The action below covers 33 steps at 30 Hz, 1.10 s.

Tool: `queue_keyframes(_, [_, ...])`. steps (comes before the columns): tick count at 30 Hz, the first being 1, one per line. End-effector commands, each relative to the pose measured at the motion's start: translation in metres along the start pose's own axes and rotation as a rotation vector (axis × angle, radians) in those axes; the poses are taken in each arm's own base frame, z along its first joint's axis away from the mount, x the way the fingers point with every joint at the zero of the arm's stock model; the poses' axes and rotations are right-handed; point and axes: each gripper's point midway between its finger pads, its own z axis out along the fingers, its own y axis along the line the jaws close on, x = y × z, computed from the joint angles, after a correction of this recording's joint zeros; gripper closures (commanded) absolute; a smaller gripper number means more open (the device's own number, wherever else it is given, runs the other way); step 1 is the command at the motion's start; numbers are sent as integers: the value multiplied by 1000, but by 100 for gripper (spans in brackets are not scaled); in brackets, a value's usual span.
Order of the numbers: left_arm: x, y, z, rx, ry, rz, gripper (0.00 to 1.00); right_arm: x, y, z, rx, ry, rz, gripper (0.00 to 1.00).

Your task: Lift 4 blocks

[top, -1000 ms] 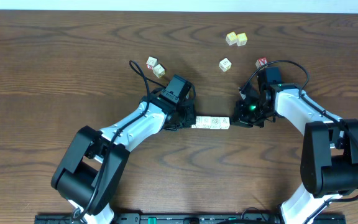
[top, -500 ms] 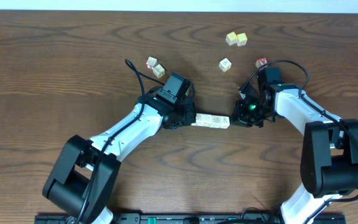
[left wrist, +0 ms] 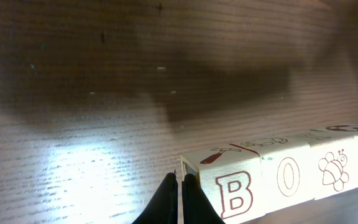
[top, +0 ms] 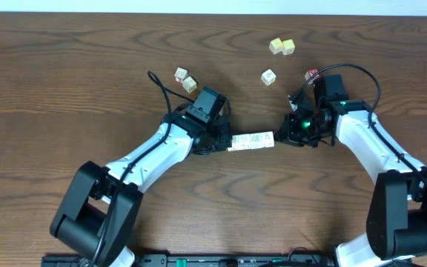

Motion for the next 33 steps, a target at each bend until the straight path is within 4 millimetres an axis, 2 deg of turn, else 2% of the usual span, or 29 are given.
queue_keyframes(1, [6, -31, -20, 114, 8, 47, 93, 13, 37, 0, -142, 51, -28, 99])
queue_keyframes(7, [6, -36, -32, 127, -8, 53, 93, 14, 39, 1, -143, 56, -33, 99])
queue_keyframes(16, [9, -34, -32, 119, 4, 41, 93, 16, 45, -1, -170, 61, -40, 99])
queue_keyframes(26, [10, -32, -32, 113, 10, 33, 93, 13, 60, -23, -187, -5, -91, 99])
queue_keyframes(33, [7, -37, -37, 122, 2, 30, 93, 18, 54, -25, -141, -2, -77, 99])
